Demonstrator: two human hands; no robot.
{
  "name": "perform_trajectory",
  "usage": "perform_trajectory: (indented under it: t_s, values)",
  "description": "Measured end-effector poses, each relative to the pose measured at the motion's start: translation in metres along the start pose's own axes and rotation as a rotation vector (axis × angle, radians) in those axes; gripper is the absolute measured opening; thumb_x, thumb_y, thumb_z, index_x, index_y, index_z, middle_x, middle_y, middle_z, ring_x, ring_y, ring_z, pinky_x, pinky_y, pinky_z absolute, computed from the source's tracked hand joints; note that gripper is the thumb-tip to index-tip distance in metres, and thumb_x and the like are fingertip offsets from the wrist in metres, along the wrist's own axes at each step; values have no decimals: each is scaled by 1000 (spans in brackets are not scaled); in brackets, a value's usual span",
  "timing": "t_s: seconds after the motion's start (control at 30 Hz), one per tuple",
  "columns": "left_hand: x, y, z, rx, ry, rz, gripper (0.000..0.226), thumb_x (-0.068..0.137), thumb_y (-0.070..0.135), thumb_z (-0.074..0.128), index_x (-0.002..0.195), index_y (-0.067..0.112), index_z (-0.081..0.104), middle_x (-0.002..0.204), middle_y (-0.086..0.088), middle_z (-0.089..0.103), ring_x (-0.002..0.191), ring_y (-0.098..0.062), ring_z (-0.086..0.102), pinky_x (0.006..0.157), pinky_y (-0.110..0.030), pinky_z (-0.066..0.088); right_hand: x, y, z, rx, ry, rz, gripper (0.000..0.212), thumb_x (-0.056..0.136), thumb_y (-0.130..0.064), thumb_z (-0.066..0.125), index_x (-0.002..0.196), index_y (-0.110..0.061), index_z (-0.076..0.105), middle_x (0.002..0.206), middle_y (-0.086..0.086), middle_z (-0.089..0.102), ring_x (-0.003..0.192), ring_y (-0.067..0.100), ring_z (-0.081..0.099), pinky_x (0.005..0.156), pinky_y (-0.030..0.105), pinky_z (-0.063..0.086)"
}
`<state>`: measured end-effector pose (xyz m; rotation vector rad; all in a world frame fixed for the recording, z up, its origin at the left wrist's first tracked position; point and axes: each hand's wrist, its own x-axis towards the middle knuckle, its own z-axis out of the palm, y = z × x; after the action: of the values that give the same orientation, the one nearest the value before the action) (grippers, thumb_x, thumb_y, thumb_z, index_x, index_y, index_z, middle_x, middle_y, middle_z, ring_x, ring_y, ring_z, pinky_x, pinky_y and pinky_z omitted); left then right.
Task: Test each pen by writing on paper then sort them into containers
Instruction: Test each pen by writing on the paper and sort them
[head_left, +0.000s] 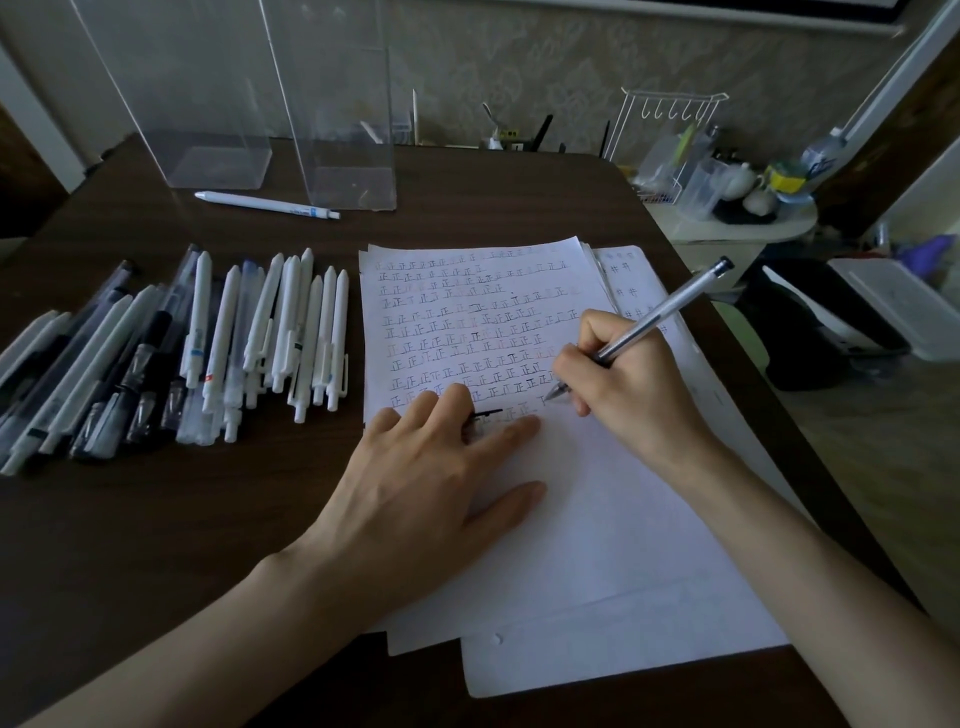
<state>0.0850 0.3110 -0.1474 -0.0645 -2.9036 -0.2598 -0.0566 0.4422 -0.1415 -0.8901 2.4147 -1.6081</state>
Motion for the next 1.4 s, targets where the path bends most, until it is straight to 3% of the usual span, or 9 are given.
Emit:
perform_trajectory:
  t_s: [0.17, 0.3, 0.47, 0.57, 0.7, 0.8, 0.93, 1.07, 1.4]
  values:
    - [1, 0, 0, 0, 9, 5, 54, 89, 61, 29, 128, 32, 52, 85, 0, 42, 72, -19, 46, 59, -37, 45, 0, 3, 1, -2, -17, -18, 32, 82, 0, 57, 58, -4, 35, 49, 25, 44, 39, 6, 47, 49, 37, 43]
    - [0, -1, 1, -1, 18, 17, 54, 89, 61, 28, 128, 32, 52, 86, -1, 43, 72, -20, 47, 59, -37, 45, 0, 5, -1, 32, -41, 0, 31, 79, -7, 58, 55, -11, 37, 42, 9, 46, 39, 9, 45, 46, 24, 39]
    - [-1, -1, 1, -39, 21, 23, 51, 89, 58, 30, 128, 31, 49, 88, 0, 43, 75, -19, 48, 63, -36, 46, -1, 2, 1, 14, -5, 17, 28, 72, -15, 52, 60, -3, 30, 53, 17, 30, 47, 16, 32, 46, 32, 25]
    - [-1, -4, 0, -216, 55, 16, 34, 93, 38, 34, 123, 23, 35, 89, 8, 40, 79, -6, 44, 71, -25, 41, 0, 2, 0, 80, -7, -7, 33, 82, -13, 58, 60, -7, 35, 49, 13, 37, 45, 14, 36, 45, 31, 33]
    - [3, -8, -4, -569, 112, -80, 24, 96, 13, 37, 111, 25, 23, 89, 8, 50, 80, 0, 52, 65, -9, 39, 2, -4, 0, 292, 17, -43, 28, 87, -17, 63, 66, -11, 45, 44, -4, 47, 42, 7, 42, 47, 16, 36]
    - [5, -9, -7, -724, 157, -238, 20, 94, 14, 52, 104, 21, 36, 100, 13, 62, 84, 7, 58, 69, -7, 42, 2, -11, 1, 487, -47, -44, 12, 85, -21, 64, 79, -12, 60, 56, -2, 58, 52, 12, 50, 52, 22, 40]
    - [6, -9, -10, -778, 218, -365, 15, 88, 25, 64, 99, 16, 57, 85, 12, 68, 74, 1, 63, 67, -16, 48, 1, -15, 0, 767, -170, 28, 31, 93, -28, 47, 74, -9, 64, 53, 7, 58, 50, 17, 51, 48, 25, 36]
    - [7, -9, -10, -713, 244, -297, 16, 86, 22, 65, 100, 16, 61, 91, 16, 65, 83, 4, 60, 66, -10, 44, -1, -16, 1, 733, -234, 45, 19, 88, -19, 44, 71, -8, 44, 48, 6, 55, 46, 19, 50, 46, 25, 36]
    - [4, -11, -12, -614, 301, -175, 18, 86, 17, 65, 103, 14, 65, 89, 10, 66, 81, -7, 60, 67, -21, 47, -9, -24, 7, 528, -248, -17, 23, 78, -22, 66, 69, -5, 53, 49, 0, 56, 46, 9, 49, 46, 14, 37]
